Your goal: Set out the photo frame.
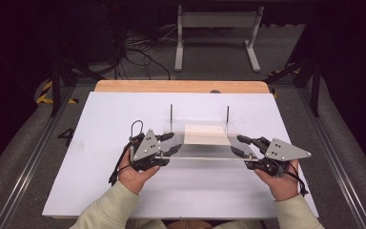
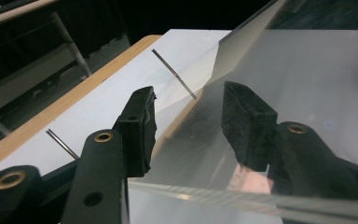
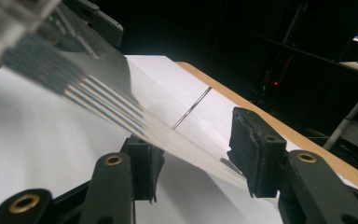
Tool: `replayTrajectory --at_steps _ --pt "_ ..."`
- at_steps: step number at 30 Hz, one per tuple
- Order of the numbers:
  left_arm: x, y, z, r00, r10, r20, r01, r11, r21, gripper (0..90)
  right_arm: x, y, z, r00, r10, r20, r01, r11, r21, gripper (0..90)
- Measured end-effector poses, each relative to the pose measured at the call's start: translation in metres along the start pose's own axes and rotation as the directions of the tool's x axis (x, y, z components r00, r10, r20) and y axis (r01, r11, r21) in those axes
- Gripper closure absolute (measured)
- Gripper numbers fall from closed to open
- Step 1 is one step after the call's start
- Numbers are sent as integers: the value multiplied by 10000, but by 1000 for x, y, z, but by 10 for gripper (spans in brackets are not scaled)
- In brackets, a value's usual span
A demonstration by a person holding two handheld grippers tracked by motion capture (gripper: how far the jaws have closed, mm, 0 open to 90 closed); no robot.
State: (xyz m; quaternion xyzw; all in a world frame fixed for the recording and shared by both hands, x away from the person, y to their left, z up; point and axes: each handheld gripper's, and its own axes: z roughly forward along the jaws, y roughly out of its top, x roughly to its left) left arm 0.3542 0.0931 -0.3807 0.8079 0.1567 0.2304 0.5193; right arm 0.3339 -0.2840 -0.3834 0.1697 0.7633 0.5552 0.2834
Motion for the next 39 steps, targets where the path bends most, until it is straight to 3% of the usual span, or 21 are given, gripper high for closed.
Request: replayTrajectory --at_steps 8,12,15,17,27,39 --pt "-3 12 -12 9999 -15 172 23 9990 -453 564 5 12 -4 9964 -423 734 420 9991 54 547" --pt "-6 18 -17 9993 365 -80 -369 9975 -604 577 7 18 -7 9934 -609 974 613 9981 -9 559" --pt "-10 27 -27 9970 736 -225 -754 9924 -971 577 12 27 -10 9899 -931 1066 944 9955 -77 584" --pt "-12 32 -31 9947 939 -415 -973 9912 -894 574 15 29 -10 9886 -1046 1079 1068 9942 -145 595" --pt "-10 42 -46 9944 922 -511 -985 9854 -1386 573 26 46 -15 9777 -1468 1503 1547 9870 -424 616" --pt "-11 57 -74 9975 691 -133 -704 9749 -2111 584 37 65 -24 9862 -1073 1260 1127 9929 -369 623"
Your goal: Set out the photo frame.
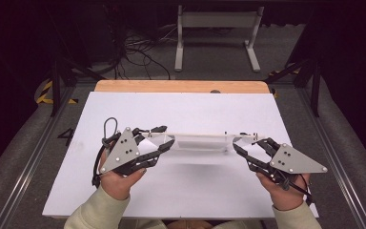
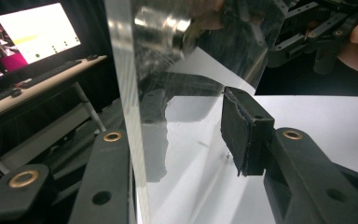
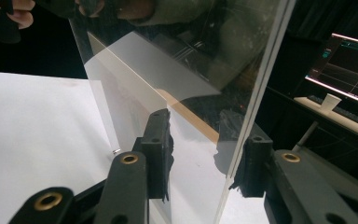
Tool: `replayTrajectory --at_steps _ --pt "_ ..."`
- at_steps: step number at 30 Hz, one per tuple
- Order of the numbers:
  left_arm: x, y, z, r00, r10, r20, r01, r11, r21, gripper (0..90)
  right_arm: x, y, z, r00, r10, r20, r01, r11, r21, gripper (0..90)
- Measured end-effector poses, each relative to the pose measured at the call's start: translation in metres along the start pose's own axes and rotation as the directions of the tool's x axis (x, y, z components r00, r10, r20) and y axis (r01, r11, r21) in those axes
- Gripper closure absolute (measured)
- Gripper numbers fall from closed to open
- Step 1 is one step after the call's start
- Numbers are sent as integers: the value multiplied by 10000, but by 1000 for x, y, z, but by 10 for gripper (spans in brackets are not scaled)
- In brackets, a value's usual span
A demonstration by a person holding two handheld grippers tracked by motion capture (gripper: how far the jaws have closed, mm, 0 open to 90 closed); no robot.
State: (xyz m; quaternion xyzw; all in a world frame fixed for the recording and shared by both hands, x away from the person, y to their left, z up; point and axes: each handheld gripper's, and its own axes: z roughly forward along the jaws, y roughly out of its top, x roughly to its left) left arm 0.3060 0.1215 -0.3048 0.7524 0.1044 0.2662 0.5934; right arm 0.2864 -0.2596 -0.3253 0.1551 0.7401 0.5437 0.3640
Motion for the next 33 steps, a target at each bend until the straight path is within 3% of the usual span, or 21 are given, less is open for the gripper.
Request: replayTrajectory --at_steps 7,23,27,30,33 --pt "2 7 -17 9986 -411 337 426 9981 -455 595 6 13 -4 9976 515 -471 -507 9985 195 639" --pt "-3 22 -40 9960 -717 524 770 9914 -1057 639 10 26 -5 9824 1376 -1262 -1331 9901 439 635" --pt "1 20 -38 9952 -894 405 937 9882 -1209 628 9 25 -2 9818 1431 -1248 -1408 9897 267 626" --pt "3 17 -35 9936 -1113 200 1129 9851 -1301 611 6 20 1 9819 1445 -1225 -1476 9889 -170 618" --pt "9 11 -33 9883 -1528 5 1518 9814 -1177 516 6 16 4 9833 1428 -1131 -1496 9873 -534 615"
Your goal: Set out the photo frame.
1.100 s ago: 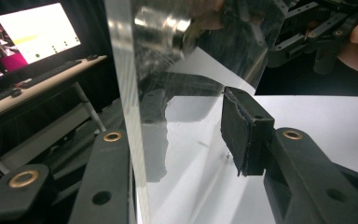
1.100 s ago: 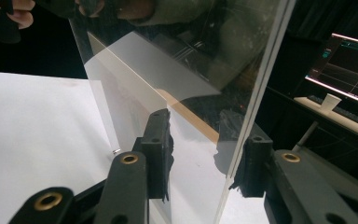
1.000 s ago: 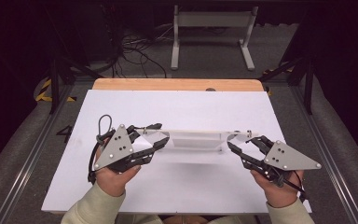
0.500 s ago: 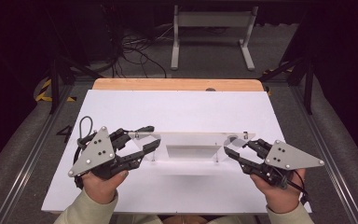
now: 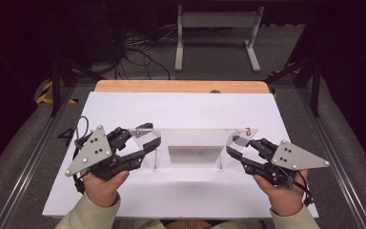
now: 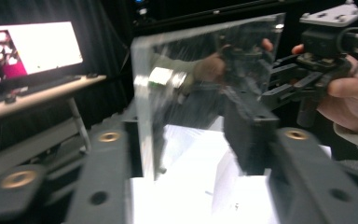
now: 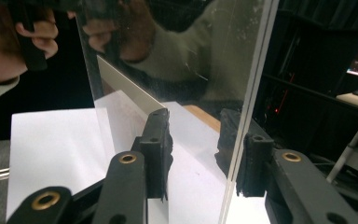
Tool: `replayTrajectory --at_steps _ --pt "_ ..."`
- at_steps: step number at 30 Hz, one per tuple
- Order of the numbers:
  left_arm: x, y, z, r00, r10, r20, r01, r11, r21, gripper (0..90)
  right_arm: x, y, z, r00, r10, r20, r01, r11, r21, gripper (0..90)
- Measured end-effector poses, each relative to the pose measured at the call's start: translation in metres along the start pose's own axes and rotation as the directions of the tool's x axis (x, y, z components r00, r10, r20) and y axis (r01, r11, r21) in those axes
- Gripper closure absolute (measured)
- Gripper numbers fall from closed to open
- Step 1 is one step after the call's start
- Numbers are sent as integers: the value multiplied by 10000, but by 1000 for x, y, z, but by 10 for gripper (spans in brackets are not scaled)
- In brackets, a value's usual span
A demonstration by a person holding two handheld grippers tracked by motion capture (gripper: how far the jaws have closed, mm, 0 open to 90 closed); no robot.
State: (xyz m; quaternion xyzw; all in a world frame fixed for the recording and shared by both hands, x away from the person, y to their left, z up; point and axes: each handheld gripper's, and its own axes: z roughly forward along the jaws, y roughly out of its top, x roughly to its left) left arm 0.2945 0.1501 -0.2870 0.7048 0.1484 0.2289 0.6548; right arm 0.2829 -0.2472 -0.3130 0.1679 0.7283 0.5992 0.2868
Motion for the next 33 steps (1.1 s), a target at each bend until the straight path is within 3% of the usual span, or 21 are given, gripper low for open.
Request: replayTrajectory --at_steps 3,5,18,27,33 --pt "8 -6 2 9985 -540 -66 540 9985 35 453 -1 -1 3 9999 62 94 -60 9998 -172 611" --pt "10 -9 2 9978 -639 -166 640 9979 77 429 -2 -1 4 9998 71 173 -67 9997 -228 611" --pt "23 -24 3 9948 -779 -662 821 9947 625 335 -19 -4 23 9969 277 734 -252 9991 -352 558" --pt "28 -37 -2 9891 -1090 -992 1198 9866 1105 279 -40 -18 39 9915 823 1011 -805 9965 -219 544" --pt "31 -44 -11 9834 -1273 -1295 1449 9798 1375 269 -50 -22 48 9899 876 1114 -853 9960 -255 537"
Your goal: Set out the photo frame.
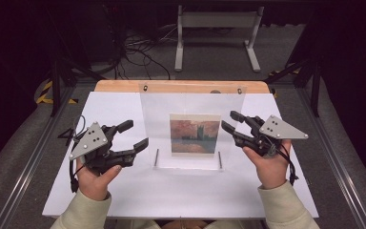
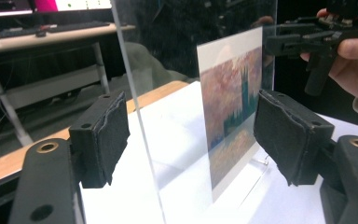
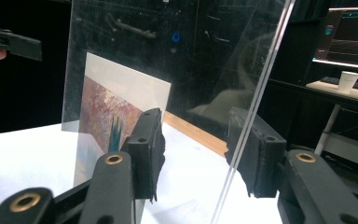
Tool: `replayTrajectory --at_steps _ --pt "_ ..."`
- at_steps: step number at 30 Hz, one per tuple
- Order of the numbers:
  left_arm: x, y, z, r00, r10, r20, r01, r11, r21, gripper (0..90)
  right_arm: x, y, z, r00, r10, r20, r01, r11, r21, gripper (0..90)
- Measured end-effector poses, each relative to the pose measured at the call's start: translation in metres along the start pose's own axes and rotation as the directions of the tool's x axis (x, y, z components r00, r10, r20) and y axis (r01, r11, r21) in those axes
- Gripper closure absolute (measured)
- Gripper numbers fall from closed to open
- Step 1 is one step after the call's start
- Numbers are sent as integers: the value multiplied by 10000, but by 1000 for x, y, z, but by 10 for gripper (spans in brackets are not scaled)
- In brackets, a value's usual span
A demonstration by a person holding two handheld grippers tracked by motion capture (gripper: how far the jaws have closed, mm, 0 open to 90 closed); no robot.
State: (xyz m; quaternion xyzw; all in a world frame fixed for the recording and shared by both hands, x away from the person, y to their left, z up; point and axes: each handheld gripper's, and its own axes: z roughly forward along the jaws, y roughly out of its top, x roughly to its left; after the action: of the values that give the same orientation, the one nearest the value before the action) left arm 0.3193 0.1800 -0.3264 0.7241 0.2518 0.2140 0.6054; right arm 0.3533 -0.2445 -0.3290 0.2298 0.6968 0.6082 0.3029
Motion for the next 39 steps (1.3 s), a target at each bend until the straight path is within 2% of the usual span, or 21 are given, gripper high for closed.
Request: replayTrajectory --at_steps 5,11,15,19,22,29,32,39 --pt "3 -6 -4 9998 -92 -155 95 9997 218 262 -1 1 0 9999 -150 23 150 9999 21 532" --pt "8 -12 -6 9996 -134 -262 147 9987 478 232 -3 9 -13 9997 -220 74 221 9996 -154 441" --pt "13 -16 -9 9995 -84 -296 105 9976 688 203 -6 11 -26 9999 -124 71 122 9997 218 367" --pt "17 -22 -13 9993 -79 -379 111 9964 839 188 -13 8 -37 9994 -109 336 95 9991 422 357" --pt "21 -29 -15 9985 -98 -544 161 9931 1161 171 -24 2 -50 9977 242 640 -288 9970 720 344" --pt "33 -46 -18 9963 -350 -790 463 9882 1460 148 -38 -15 -74 9941 233 1063 -384 9891 1424 317" --pt "38 -53 -21 9946 -433 -944 572 9870 1502 148 -42 -24 -81 9920 396 1199 -577 9868 1514 316" --pt "47 -69 -24 9921 -566 -1116 746 9837 1636 149 -50 -51 -93 9861 897 1401 -1187 9694 2149 314"
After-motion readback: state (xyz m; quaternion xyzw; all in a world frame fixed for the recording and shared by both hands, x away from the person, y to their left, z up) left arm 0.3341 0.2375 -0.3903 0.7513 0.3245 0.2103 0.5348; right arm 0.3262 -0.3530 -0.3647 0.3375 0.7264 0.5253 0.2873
